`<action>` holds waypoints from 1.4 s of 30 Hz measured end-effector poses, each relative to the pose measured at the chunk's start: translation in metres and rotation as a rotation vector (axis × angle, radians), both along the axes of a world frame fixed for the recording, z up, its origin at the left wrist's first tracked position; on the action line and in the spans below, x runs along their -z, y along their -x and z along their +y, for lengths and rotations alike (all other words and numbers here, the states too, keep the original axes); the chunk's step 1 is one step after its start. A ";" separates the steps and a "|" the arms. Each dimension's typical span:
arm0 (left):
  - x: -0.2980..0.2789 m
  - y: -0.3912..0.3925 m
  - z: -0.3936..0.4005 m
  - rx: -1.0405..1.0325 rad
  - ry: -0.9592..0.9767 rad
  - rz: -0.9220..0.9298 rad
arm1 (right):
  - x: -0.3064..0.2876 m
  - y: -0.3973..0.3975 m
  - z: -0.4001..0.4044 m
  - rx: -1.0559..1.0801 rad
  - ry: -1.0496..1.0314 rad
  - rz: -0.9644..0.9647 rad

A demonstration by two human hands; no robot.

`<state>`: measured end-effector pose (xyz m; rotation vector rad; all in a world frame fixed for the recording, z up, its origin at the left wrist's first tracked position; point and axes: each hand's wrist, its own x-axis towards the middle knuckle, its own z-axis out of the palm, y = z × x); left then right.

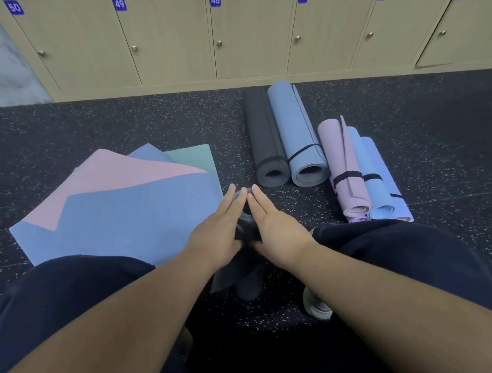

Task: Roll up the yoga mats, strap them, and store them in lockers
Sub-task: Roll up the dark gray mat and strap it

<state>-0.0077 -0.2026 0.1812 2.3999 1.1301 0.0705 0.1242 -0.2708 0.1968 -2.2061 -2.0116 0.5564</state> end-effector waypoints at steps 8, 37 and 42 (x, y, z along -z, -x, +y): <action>-0.003 0.012 -0.010 -0.008 -0.051 0.117 | -0.002 0.006 -0.010 -0.063 -0.012 0.089; 0.004 0.000 -0.007 0.274 -0.384 -0.124 | 0.003 -0.030 -0.003 0.053 -0.086 0.197; 0.002 -0.002 -0.003 0.381 -0.335 -0.266 | 0.002 -0.028 0.003 -0.002 -0.066 0.285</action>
